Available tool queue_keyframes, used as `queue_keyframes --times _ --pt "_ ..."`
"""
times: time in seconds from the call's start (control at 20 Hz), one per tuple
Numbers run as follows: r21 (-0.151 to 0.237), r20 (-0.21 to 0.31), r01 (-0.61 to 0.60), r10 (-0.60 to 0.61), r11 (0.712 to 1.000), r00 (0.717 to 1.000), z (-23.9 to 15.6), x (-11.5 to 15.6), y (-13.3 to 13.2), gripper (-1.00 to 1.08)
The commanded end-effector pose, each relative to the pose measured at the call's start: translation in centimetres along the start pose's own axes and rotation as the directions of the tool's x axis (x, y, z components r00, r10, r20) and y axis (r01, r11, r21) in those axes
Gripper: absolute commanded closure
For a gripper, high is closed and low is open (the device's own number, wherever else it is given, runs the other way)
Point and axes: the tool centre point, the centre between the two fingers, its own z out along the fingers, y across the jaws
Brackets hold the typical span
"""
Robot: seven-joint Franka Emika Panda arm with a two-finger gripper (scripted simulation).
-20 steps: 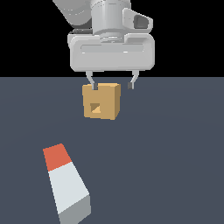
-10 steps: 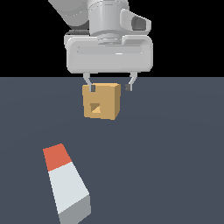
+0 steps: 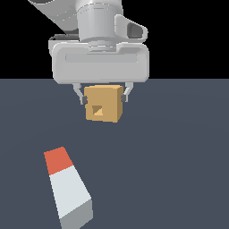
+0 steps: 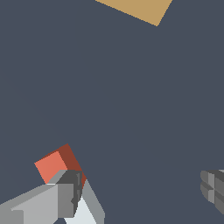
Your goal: Insert the peg into the horizontal hole in a box.
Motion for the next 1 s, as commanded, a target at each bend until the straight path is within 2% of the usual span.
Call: queue_keyframes --times 0.0,0.45,0.95 --pt "0.001 -0.001 0.040 -0.040 0.999 0.999 0.7 -1.0 -0.8 -0.92" --pt "0.004 -0.006 0.190 -0.190 0.982 0.982 3.1 -4.9 -3.5 -0.92" --pt "0.007 -0.012 0.347 -0.347 0.938 0.938 5.8 -9.7 -5.6 -0.92"
